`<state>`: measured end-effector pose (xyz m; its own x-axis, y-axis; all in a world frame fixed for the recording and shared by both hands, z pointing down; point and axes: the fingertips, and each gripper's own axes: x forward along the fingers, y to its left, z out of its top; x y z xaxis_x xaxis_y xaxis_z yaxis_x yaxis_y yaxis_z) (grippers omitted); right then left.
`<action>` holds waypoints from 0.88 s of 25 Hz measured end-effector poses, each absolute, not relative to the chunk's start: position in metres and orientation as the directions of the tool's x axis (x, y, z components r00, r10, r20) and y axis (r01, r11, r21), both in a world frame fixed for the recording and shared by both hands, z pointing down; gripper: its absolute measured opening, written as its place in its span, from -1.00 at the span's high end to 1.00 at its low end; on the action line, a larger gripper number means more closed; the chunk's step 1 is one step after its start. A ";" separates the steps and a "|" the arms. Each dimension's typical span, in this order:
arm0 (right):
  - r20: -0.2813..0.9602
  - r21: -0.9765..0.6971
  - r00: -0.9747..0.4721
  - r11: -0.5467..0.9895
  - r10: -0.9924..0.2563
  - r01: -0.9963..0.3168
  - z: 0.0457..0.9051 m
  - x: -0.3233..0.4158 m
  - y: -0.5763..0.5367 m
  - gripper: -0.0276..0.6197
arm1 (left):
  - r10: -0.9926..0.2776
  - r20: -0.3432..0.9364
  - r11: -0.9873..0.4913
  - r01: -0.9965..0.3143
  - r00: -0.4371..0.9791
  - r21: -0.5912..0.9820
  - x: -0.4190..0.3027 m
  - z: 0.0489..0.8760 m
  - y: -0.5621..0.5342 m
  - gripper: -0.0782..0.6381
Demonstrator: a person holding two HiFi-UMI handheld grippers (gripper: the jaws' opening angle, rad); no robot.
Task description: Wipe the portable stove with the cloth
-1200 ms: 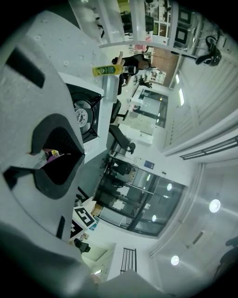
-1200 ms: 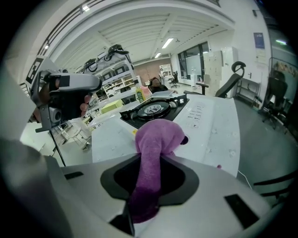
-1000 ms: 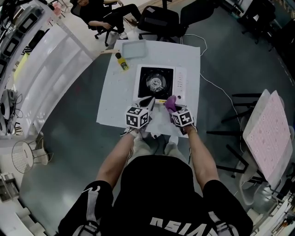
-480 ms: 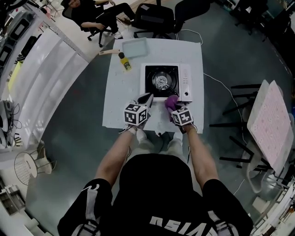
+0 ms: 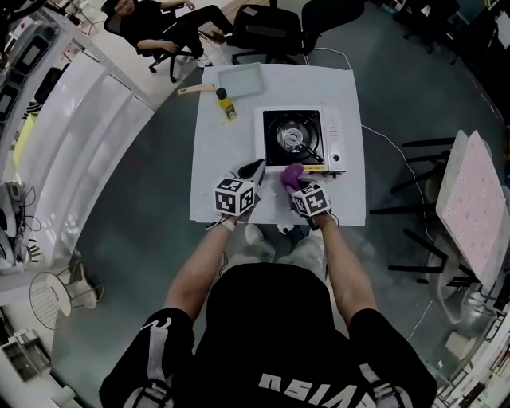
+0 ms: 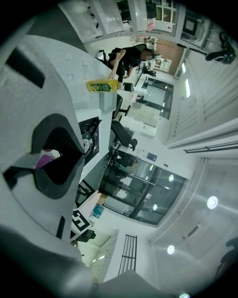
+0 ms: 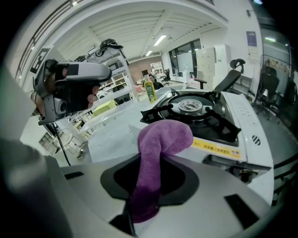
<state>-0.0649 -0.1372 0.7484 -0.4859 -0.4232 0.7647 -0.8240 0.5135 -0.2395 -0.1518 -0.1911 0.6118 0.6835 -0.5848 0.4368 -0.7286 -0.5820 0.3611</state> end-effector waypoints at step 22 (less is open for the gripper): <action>0.764 -0.245 -0.536 0.607 -0.359 -0.756 0.748 -0.181 -0.140 0.61 | -0.646 0.429 -0.521 -0.776 0.631 0.356 -0.255 0.610 -0.191 0.76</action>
<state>-0.1813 -0.1401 0.7479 -0.5356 -0.3594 0.7642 -0.7562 0.6069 -0.2446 -0.2549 -0.1913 0.6100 0.6311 -0.6463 0.4290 -0.7757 -0.5213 0.3558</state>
